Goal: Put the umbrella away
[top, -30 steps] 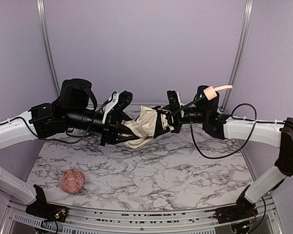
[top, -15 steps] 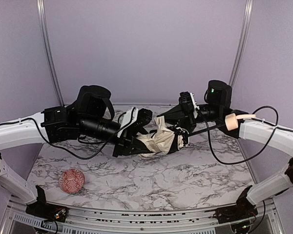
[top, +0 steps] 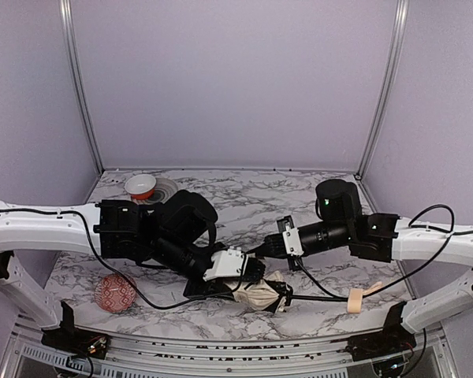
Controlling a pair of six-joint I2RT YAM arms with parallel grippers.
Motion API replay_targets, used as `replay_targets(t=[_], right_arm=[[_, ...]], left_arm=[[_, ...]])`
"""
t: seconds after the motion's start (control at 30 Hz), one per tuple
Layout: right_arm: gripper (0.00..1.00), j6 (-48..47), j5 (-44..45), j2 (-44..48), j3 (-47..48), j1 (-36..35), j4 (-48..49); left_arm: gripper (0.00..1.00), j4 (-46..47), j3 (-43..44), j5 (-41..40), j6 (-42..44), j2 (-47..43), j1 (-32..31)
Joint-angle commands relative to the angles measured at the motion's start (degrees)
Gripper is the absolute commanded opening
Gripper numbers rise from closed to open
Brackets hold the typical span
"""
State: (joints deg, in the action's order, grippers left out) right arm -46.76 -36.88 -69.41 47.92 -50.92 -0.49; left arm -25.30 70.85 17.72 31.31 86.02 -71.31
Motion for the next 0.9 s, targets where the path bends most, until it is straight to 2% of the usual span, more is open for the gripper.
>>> replay_targets(t=[0.0,0.1,0.23,0.37,0.5,0.63,0.73,0.87], right_arm=[[0.0,-4.27,14.37,3.31,2.41,-3.62,16.98],[0.0,-3.68,16.14,0.66,1.03,-3.64,21.31],[0.0,-3.91,20.31,-4.39,0.49,-3.58,31.2],[0.0,-4.91,16.94,-6.7,1.73,-3.82,31.49],[0.0,-1.09,17.01,-7.54,-5.5,-6.24,38.9],[0.0,4.16,19.64,-10.48,-11.48,-10.47,48.98],[0.0,7.14,19.57,-12.06,-11.4,-12.26,50.66],[0.0,7.19,21.02,-11.51,-15.09,-12.76,51.72]], left_arm=[[0.0,-17.44,-4.1,-1.6,4.44,3.96,-3.45],[0.0,-16.4,-4.57,-5.85,3.8,5.95,-2.15],[0.0,-11.47,-6.72,-4.34,1.75,7.56,3.49],[0.0,-6.45,-9.86,-6.87,-0.38,8.3,7.82],[0.0,-0.02,-11.98,-8.14,-4.34,10.47,9.89],[0.0,4.79,-13.16,-6.35,-7.6,13.36,10.36],[0.0,7.01,-13.31,-4.86,-9.5,15.28,10.64],[0.0,15.73,-18.11,0.82,-12.39,13.06,12.67]])
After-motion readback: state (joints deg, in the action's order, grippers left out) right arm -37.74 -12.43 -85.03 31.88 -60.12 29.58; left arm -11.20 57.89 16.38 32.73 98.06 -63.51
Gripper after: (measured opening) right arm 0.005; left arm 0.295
